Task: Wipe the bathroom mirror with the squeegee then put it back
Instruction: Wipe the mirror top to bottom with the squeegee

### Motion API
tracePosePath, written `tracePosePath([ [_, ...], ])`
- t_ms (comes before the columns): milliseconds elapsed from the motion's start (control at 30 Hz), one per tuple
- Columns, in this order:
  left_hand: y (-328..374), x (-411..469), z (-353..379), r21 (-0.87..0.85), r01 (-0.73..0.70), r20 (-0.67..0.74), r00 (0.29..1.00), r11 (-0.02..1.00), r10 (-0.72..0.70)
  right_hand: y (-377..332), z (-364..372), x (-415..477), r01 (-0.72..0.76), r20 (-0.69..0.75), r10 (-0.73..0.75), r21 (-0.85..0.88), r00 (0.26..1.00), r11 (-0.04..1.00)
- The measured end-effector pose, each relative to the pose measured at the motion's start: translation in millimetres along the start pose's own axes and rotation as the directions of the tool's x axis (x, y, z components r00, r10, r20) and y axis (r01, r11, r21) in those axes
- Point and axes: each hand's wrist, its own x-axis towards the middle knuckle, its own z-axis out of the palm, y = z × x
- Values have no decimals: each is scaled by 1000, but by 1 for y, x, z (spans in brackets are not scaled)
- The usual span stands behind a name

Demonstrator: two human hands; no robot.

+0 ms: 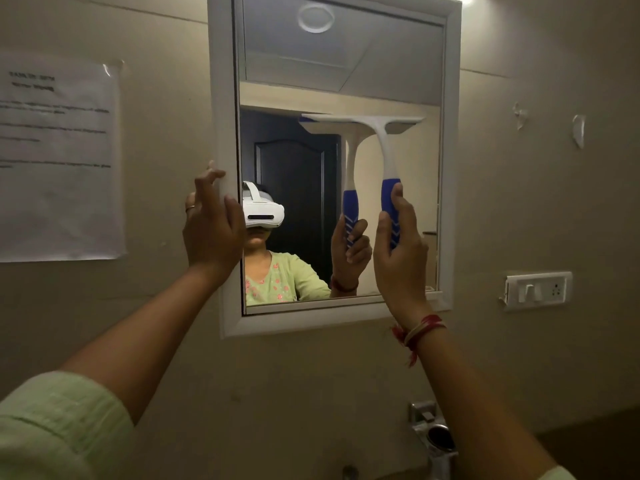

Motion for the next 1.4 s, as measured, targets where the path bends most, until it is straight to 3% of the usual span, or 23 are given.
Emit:
tracePosePath([
  [967,2,1,-1,-9,-19,-31,999,1000,18,0,-27,-119,-194,140,185,53,973,980],
  [1400,3,1,-2,-23,-15,-32,999,1000,15,-3,-34,-159,-216,174,206,39,963,976],
])
